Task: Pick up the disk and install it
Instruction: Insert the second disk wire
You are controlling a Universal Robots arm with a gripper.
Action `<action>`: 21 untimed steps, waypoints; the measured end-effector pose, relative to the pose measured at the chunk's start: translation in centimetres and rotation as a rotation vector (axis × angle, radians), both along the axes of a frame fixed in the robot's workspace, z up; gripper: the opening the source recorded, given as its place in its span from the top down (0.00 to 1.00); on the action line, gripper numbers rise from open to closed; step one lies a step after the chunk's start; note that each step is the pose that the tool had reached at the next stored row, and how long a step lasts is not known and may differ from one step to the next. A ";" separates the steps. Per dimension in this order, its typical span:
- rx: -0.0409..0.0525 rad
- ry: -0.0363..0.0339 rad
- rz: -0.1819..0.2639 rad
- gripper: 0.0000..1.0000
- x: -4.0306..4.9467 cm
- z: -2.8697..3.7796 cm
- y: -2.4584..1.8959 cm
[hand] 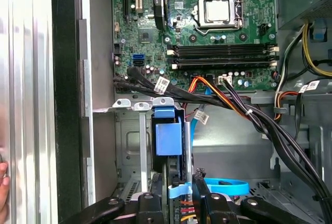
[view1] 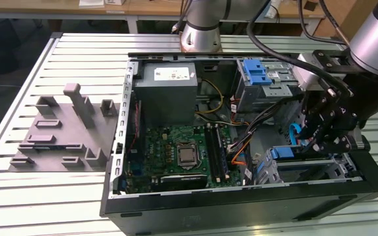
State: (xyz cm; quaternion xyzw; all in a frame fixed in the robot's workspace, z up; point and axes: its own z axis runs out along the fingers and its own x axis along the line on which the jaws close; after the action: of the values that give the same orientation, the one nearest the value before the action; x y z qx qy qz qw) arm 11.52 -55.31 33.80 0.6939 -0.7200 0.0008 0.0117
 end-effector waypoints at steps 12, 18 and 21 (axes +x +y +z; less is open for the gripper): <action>0.0001 0.0007 0.000 0.65 0.00 0.98 0.01; 0.0002 0.0014 0.000 0.89 0.00 1.32 0.01; 0.0000 0.0014 0.000 0.89 0.00 1.34 0.01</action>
State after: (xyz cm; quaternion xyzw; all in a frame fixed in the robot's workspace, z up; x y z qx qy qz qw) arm 11.52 -55.30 35.13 0.6938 -0.7200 0.0003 0.0122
